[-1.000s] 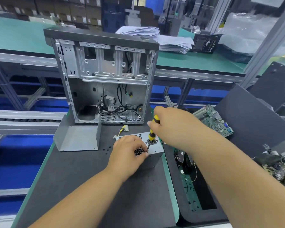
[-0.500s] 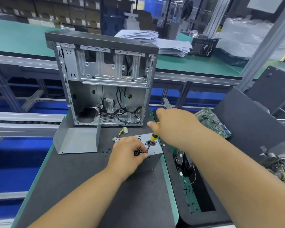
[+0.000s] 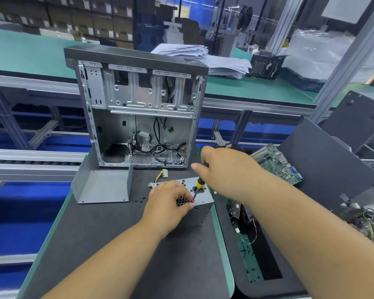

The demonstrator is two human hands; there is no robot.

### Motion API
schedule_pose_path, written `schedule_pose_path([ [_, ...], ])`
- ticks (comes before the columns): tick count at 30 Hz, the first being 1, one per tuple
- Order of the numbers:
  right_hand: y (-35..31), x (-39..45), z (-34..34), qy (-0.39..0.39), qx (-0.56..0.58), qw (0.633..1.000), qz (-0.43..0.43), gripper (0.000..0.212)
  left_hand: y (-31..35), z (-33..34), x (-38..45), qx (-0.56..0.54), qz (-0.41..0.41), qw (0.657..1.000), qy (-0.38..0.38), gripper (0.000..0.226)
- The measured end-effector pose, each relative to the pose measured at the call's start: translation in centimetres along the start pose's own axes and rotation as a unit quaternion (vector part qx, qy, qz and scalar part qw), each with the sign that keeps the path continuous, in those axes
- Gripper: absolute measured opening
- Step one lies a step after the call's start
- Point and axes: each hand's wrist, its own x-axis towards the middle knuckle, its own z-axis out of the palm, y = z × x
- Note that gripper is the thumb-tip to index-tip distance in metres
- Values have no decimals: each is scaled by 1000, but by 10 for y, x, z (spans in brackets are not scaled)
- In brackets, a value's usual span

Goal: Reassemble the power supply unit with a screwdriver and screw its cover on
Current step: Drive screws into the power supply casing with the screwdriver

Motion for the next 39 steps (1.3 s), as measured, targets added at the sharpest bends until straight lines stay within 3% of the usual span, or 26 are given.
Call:
schedule_pose_path([
  [2,3,-6,-7,-57,107,991,-56,12,0,-1,0,-4,-2,1000,-1,21],
  [6,9,-7,-6,15,38,994,-105,17,1,-2,0,4,-2,1000,-6,20],
  [8,8,-4,-5,29,-31,997,-67,17,3,-2,-1,10,-1,1000,-8,21],
  [12,-1,2,-3,28,-177,982,53,50,3,0,-2,3,3,1000,-1,19],
  [16,-5,1,4,36,-137,986,91,48,3,0,-1,-20,-6,1000,2,29],
  [20,2,-8,4,36,-8,997,-65,24,1,0,1,-58,-22,998,8,23],
  [23,7,-10,8,54,-27,986,-157,28,-1,1,2,-72,-28,997,12,15],
  [27,15,-4,5,59,-36,993,-98,25,0,1,0,-45,-21,999,4,16],
  [31,11,0,2,48,-132,990,-26,30,1,0,-1,-27,-10,1000,1,14],
  [33,5,2,2,46,-172,984,8,43,2,0,0,-32,-13,999,4,15],
  [37,-8,4,4,40,-136,986,92,54,5,2,0,-58,-10,998,18,14],
  [39,-8,2,2,47,-133,986,92,54,7,4,1,-79,-12,996,31,13],
])
